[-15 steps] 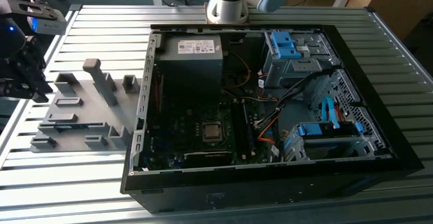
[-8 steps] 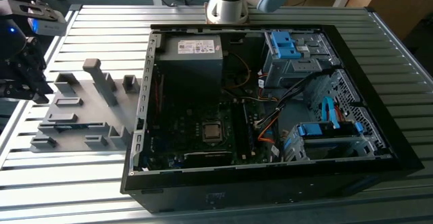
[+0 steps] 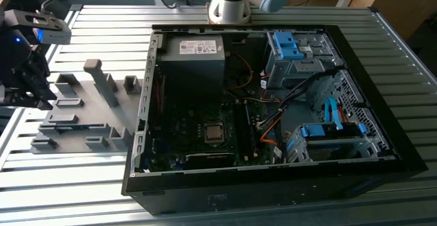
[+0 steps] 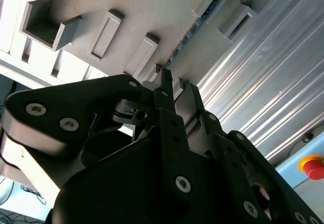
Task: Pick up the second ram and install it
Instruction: 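Pick up the second ram and move it above second insertion slot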
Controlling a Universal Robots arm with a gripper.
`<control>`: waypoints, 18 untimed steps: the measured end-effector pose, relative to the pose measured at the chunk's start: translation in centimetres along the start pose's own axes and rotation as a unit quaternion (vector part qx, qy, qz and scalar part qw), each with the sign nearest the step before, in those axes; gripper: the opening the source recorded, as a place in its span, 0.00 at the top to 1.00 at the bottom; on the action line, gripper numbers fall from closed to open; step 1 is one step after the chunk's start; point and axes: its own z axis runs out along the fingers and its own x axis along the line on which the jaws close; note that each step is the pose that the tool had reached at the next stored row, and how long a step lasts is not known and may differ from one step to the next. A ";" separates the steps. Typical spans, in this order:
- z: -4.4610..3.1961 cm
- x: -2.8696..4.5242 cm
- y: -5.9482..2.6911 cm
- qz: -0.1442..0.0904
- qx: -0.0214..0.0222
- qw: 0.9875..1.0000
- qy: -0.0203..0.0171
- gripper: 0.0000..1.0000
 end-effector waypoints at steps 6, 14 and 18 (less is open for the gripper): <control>0.86 0.03 -0.03 -0.001 0.000 1.000 0.000 0.69; 1.73 0.07 -0.06 -0.001 0.000 1.000 0.000 0.69; 1.89 0.08 -0.07 -0.001 0.000 1.000 0.000 0.69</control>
